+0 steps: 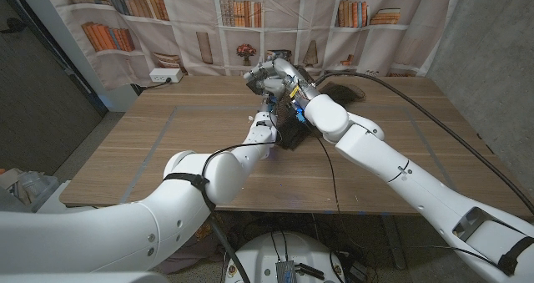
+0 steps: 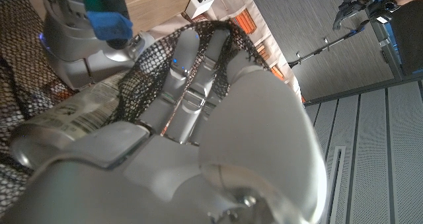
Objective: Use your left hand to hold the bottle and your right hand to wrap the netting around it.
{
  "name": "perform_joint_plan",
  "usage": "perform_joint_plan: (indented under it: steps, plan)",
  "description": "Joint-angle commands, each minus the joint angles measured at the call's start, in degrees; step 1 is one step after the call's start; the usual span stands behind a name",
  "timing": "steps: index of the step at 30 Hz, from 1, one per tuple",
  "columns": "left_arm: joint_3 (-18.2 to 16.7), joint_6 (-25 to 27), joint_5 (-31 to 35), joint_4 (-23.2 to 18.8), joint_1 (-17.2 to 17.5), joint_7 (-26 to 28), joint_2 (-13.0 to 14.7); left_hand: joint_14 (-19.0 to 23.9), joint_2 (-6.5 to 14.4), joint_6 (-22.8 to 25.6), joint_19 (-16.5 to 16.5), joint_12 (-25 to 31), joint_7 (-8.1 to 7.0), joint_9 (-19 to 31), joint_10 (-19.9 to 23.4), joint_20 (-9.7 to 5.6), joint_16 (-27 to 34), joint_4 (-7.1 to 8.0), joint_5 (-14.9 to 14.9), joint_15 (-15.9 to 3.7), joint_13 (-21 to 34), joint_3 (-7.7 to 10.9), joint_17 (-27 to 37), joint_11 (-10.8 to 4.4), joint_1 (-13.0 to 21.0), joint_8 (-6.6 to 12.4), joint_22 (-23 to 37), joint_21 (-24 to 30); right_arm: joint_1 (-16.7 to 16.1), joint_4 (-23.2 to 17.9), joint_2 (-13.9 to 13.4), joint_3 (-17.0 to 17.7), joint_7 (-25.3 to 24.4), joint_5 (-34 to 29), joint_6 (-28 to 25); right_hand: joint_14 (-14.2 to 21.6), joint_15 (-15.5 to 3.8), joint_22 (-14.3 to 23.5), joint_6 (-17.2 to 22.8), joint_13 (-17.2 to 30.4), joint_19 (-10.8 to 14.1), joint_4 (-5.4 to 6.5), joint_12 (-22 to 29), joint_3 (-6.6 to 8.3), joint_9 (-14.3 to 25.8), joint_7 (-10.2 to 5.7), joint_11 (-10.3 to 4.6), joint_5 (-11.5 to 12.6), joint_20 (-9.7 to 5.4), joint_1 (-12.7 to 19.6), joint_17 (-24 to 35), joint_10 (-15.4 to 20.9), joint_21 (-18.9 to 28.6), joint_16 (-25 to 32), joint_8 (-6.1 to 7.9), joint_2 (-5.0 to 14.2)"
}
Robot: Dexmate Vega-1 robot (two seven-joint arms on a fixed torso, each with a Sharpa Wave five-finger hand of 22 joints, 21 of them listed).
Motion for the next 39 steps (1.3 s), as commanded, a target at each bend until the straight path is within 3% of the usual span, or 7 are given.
perform_joint_plan:
  steps: [1, 21, 29, 34, 39]
  plan:
    - [-1.35, 1.1, -1.09, 0.7, -0.72, -0.98, -0.36, 0.18, 3.63, 0.39, -0.1, 0.49, -0.17, 0.06, 0.54, -2.74, -0.1, 5.67, -0.31, -8.6, -0.07, 6.02, 0.13, -0.17, -3.33, 0.34, -0.01, 0.23, -2.85, -3.12, -2.09, 0.77, 1.02, 1.67, -0.87, 0.33, -1.22, 0.03, 0.47, 0.3, -0.1, 0.0, -0.29, 0.61, 0.3, -0.13, 0.18, 0.16, -9.11, 0.14, 0.31, 0.46, 0.41, -0.13, -0.12, 0.37]
    - [-2.25, 5.2, -2.02, 2.66, -1.67, -3.74, -0.91, 0.18, 3.63, 0.39, -0.1, 0.49, -0.17, 0.06, 0.54, -2.74, -0.1, 5.67, -0.31, -8.6, -0.07, 6.02, 0.13, -0.17, -3.33, 0.34, -0.01, 0.23, -3.1, -3.63, -2.4, 0.54, 0.32, 1.19, -1.94, 0.37, -1.17, -0.29, 0.48, 0.35, -0.16, 0.03, -0.4, 0.68, 0.42, -0.04, 0.26, 0.11, -9.11, 0.08, 0.43, 0.51, 0.69, -0.27, -0.3, 0.41]
    - [-1.25, 6.15, -0.93, 1.1, -0.11, -2.6, -0.71, 0.18, 3.63, 0.39, -0.1, 0.49, -0.17, 0.06, 0.54, -2.74, -0.1, 5.67, -0.31, -8.6, -0.07, 6.02, 0.13, -0.17, -3.33, 0.34, -0.01, 0.23, -2.38, -2.46, -1.58, 1.09, 0.15, 1.81, -1.48, 0.42, -1.14, -0.4, 0.45, 0.37, -0.23, 0.04, -0.43, 0.73, 0.53, -0.21, 0.16, 0.09, -9.14, 0.06, 0.44, 0.55, 0.82, -0.34, -0.35, 0.44]
    - [-1.1, 6.71, -0.13, 4.23, -1.71, -2.82, -0.31, 0.18, 3.63, 0.39, -0.1, 0.49, -0.17, 0.06, 0.54, -2.74, -0.1, 5.67, -0.31, -8.6, -0.07, 6.02, 0.13, -0.17, -3.33, 0.34, -0.01, 0.23, -1.98, -2.47, -1.48, 1.03, -0.08, 1.52, -1.43, 0.39, -1.21, -0.45, 0.45, 0.38, -0.17, -0.01, -0.45, 0.72, 0.52, -0.13, 0.25, 0.07, -9.14, 0.08, 0.46, 0.6, 0.97, -0.4, -0.42, 0.36]
    - [-0.99, 7.23, 0.88, 4.81, -1.71, -2.55, -0.27, 0.18, 3.63, 0.39, -0.1, 0.49, -0.17, 0.06, 0.54, -2.74, -0.1, 5.67, -0.31, -8.6, -0.07, 6.02, 0.13, -0.17, -3.33, 0.34, -0.01, 0.23, -1.27, -2.08, -0.84, 1.28, -0.93, 0.94, -0.73, 0.39, -1.17, -0.53, 0.42, 0.41, -0.17, 0.0, -0.48, 0.76, 0.54, -0.12, 0.18, 0.06, -9.14, 0.09, 0.49, 0.55, 1.02, -0.43, -0.47, 0.41]
